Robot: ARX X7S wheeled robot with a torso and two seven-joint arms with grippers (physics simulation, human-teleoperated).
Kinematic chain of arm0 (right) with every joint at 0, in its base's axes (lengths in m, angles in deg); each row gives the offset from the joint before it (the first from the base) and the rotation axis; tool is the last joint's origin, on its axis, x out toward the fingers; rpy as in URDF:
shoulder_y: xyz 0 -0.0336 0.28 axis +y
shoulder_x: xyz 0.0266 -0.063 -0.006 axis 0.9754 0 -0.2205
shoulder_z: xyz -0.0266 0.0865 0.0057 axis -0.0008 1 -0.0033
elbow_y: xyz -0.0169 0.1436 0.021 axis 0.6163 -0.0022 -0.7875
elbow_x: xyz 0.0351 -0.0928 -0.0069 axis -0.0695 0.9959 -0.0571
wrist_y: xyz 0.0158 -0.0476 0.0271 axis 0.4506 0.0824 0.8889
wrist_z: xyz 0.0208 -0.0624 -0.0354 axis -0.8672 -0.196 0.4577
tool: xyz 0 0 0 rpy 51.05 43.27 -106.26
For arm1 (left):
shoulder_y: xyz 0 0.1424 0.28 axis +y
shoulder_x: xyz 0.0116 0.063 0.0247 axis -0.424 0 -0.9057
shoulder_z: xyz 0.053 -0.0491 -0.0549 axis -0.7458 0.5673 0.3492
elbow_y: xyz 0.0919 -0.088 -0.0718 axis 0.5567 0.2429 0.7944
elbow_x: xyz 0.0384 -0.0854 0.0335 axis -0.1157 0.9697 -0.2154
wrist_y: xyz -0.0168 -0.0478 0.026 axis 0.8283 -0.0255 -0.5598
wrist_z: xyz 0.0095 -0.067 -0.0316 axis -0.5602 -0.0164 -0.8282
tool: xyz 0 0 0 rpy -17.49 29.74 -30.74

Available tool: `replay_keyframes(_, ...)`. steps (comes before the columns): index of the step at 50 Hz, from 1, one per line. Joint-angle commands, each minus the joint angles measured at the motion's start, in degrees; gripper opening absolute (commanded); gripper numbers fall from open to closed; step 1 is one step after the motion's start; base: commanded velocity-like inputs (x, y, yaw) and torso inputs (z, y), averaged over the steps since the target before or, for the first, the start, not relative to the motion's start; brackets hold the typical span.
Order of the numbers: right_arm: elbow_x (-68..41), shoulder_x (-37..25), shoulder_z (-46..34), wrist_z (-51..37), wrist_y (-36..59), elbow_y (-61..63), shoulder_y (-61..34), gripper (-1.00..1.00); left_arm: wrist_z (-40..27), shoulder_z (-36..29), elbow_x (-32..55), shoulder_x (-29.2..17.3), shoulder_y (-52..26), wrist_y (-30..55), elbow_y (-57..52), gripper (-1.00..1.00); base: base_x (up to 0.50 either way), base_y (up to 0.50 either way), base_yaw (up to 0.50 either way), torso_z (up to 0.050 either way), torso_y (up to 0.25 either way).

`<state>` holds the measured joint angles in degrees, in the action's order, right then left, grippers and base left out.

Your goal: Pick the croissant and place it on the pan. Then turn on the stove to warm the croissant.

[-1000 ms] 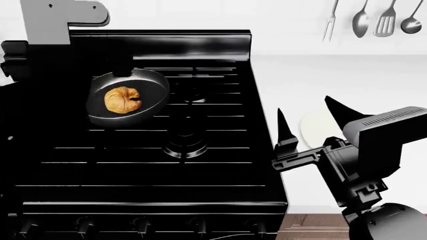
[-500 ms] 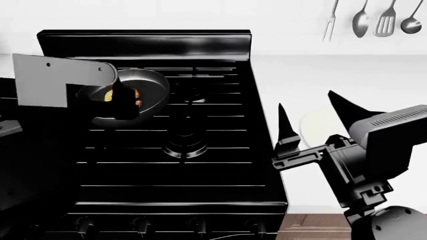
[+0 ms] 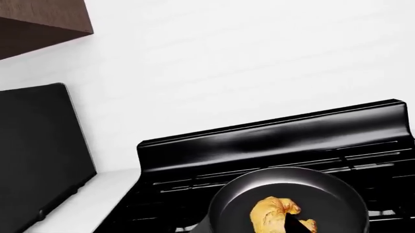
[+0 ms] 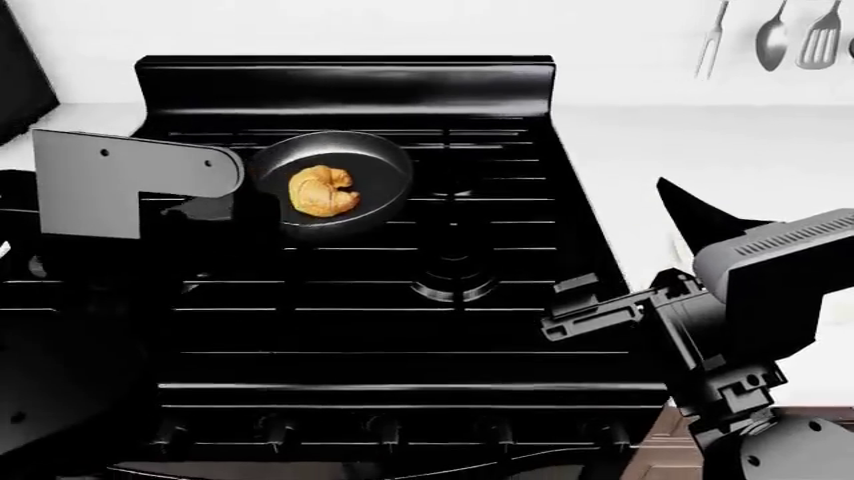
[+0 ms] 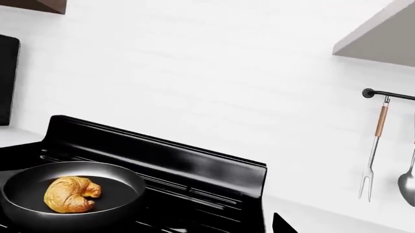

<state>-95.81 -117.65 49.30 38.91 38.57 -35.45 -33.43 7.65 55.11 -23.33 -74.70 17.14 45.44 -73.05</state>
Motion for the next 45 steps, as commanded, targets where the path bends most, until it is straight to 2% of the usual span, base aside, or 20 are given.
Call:
replay_keyframes(1,-0.38,-0.2,0.13,-0.24,-0.16,0.13,0.25,1.0,-0.82,-0.45,0.73,0.02,-0.73,0.81,-1.18,1.0,-0.12,0.5,0.0,0.0,0.0)
replay_keyframes(30,-1.75,-0.7,1.75,-0.39,-1.48,0.15,1.98,1.0,-1.07,-2.83,0.84,1.26,-2.77,2.27,-0.55,1.0,-0.43,0.32,0.0,0.0,0.0)
replay_keyframes(37,-1.91,-0.58,1.94,-0.46,-2.0,-0.12,2.29,1.0,-2.08,-1.37,2.38,2.42,-1.48,0.82,0.29,1.0,-0.02,0.01,0.0,0.0,0.0)
replay_keyframes(41,-1.76,-0.47,1.58,-0.57,-2.17,-0.35,2.22,1.0,-1.7,-1.68,-0.57,2.03,-1.42,-0.45,-0.43,1.0,0.0,0.0,0.0,0.0,0.0)
replay_keyframes(42,-1.75,-0.44,1.5,-0.6,-2.18,-0.41,2.16,1.0,-1.54,-1.45,-4.82,2.23,0.25,-3.83,-1.24,1.0,0.0,0.0,0.0,0.0,0.0)
replay_keyframes(43,-1.77,-0.46,1.49,-0.62,-2.19,-0.41,2.16,1.0,-1.4,-1.51,-5.02,2.2,0.37,-3.99,-1.2,1.0,0.0,0.0,0.0,0.0,0.0)
replay_keyframes(44,-1.78,-0.45,1.39,-0.65,-2.16,-0.43,2.1,1.0,-0.13,-3.42,-13.19,1.75,2.16,-8.92,-1.74,1.0,0.0,0.0,0.0,0.0,0.0)
replay_keyframes(45,-1.76,-0.45,1.3,-0.67,-2.17,-0.44,2.06,1.0,2.41,-9.72,-11.48,-0.47,-2.13,-0.33,-1.15,1.0,0.0,0.0,0.0,0.0,0.0)
